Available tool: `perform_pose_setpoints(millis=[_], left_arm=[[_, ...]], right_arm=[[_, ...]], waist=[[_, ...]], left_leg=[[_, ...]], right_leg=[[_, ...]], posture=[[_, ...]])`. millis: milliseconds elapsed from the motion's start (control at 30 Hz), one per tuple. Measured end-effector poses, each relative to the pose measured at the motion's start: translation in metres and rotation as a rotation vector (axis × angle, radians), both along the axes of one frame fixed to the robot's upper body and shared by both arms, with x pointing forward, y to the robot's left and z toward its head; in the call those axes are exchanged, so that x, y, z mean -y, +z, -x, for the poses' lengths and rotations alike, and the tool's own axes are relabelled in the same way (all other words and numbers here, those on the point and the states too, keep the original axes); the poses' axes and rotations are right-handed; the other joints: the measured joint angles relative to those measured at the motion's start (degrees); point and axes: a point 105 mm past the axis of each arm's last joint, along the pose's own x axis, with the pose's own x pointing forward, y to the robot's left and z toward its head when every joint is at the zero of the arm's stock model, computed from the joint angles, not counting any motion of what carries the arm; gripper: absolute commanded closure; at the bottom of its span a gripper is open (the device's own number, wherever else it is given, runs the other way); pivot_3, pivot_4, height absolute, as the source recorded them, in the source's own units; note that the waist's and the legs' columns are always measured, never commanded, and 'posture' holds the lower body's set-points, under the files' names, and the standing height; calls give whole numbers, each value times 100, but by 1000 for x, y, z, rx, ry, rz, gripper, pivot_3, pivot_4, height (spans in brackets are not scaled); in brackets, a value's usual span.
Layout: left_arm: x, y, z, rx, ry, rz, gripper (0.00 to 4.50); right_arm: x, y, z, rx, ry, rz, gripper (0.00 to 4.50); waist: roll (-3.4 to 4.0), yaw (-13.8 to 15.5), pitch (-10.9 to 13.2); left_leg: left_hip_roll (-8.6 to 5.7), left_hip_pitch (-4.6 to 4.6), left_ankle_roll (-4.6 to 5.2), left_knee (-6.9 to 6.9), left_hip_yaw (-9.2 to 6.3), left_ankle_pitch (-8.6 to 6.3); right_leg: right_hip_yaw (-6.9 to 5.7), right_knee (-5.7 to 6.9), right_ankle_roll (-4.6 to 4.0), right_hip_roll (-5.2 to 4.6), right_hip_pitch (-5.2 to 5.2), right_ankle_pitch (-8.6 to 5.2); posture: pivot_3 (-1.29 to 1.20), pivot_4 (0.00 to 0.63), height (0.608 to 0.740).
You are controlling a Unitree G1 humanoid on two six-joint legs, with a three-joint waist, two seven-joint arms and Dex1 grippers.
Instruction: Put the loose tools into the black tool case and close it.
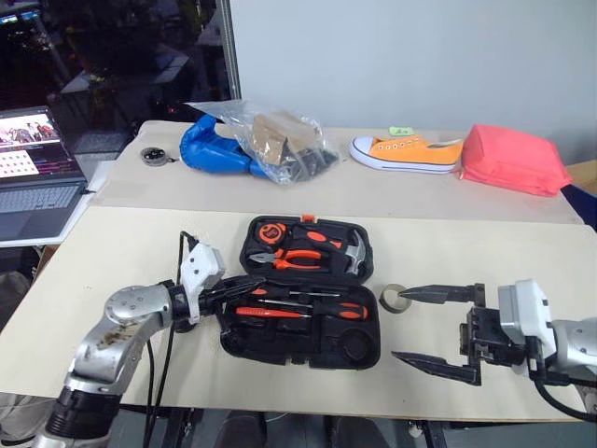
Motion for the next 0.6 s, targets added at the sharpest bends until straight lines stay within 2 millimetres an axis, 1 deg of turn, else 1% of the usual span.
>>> perform_pose_setpoints(millis=[100, 133, 367, 600], left_arm=[[6, -18, 11, -12, -29, -50, 4464], [7, -20, 13, -7, -41, -51, 4464], [8, -24, 23, 21, -122, -115, 4464], [8, -27, 31, -47, -127, -74, 4464]], right_arm=[[-1, 0, -1, -1, 3, -2, 0], [-1, -1, -1, -5, 4, -3, 0], [-2, -1, -1, -10, 10, 0, 0], [-2, -2, -1, -15, 10, 0, 0]], waist=[[0, -19, 0], [0, -11, 0], [10, 12, -8], [13, -16, -10]], left_leg=[[0, 3, 0, -3, 1, 0], [1, 3, 0, -3, 0, 0], [-1, 15, 0, -3, 4, 0], [1, 19, 0, -6, 3, 0]], right_leg=[[5, 0, -1, 0, 0, 0], [3, 0, -1, 0, 0, 0], [6, 0, 0, -8, 9, -1], [18, 0, 7, -9, 7, -4]], posture=[[0, 150, 740], [0, 150, 740], [0, 150, 740], [0, 150, 740]])
